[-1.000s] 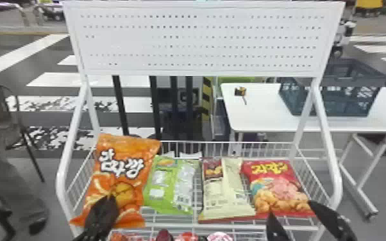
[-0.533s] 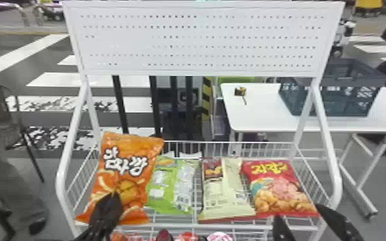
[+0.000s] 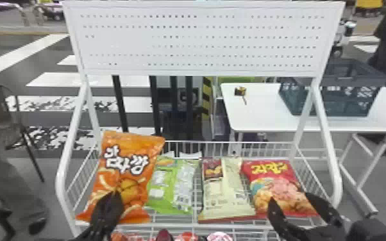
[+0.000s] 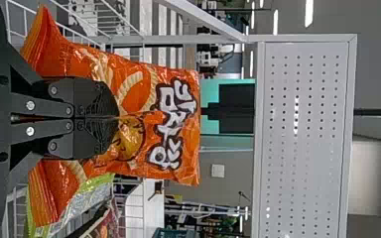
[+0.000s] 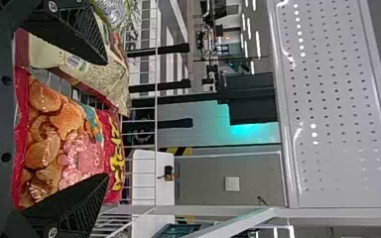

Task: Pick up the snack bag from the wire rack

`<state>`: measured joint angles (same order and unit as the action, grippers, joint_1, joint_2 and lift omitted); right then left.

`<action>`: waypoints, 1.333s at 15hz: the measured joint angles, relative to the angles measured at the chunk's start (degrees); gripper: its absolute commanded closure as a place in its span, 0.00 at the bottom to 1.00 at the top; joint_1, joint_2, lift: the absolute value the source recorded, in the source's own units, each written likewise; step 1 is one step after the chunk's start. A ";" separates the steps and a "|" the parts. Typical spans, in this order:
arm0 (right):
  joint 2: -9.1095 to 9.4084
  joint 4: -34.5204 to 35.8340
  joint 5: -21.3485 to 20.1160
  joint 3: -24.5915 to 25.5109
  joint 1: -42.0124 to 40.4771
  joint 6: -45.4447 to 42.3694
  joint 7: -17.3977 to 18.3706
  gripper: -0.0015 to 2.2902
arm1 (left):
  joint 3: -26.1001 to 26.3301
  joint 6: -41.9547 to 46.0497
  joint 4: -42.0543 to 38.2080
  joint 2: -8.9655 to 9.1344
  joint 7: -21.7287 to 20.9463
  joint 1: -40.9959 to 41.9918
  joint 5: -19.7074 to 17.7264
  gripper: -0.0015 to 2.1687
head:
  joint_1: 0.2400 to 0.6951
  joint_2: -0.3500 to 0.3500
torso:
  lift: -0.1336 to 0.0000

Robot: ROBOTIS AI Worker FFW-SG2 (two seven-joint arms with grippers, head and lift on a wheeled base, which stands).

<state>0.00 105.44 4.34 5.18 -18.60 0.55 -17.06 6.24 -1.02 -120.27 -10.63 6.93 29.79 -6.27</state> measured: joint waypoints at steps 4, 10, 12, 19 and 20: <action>0.00 -11.43 -2.04 0.07 10.47 0.11 2.03 0.04 | 0.09 -0.63 0.02 0.30 0.01 -0.26 0.43 0.97 | 0.57 0.50 | 1.00; 0.00 -22.11 -7.46 0.28 20.75 4.00 3.70 0.04 | 0.40 -0.70 0.53 0.34 0.01 -0.66 0.97 0.97 | 0.57 0.50 | 1.00; 0.00 -23.52 -9.20 0.16 22.47 7.66 3.70 0.12 | 0.79 -0.70 0.76 0.30 0.01 -0.94 1.06 0.97 | 0.57 0.50 | 1.00; 0.00 -22.19 -10.94 0.17 22.20 16.16 3.79 0.88 | 1.39 -0.70 1.85 0.25 0.01 -1.88 0.92 0.97 | 0.57 0.50 | 1.00; 0.00 -21.49 -10.93 0.14 21.92 16.71 3.87 0.88 | 1.46 -0.70 1.87 0.25 0.01 -1.91 0.91 0.97 | 0.57 0.50 | 1.00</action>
<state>0.00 83.94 -6.59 5.31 3.31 17.27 -13.19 7.70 -1.72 -118.40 -10.37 6.94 27.88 -5.36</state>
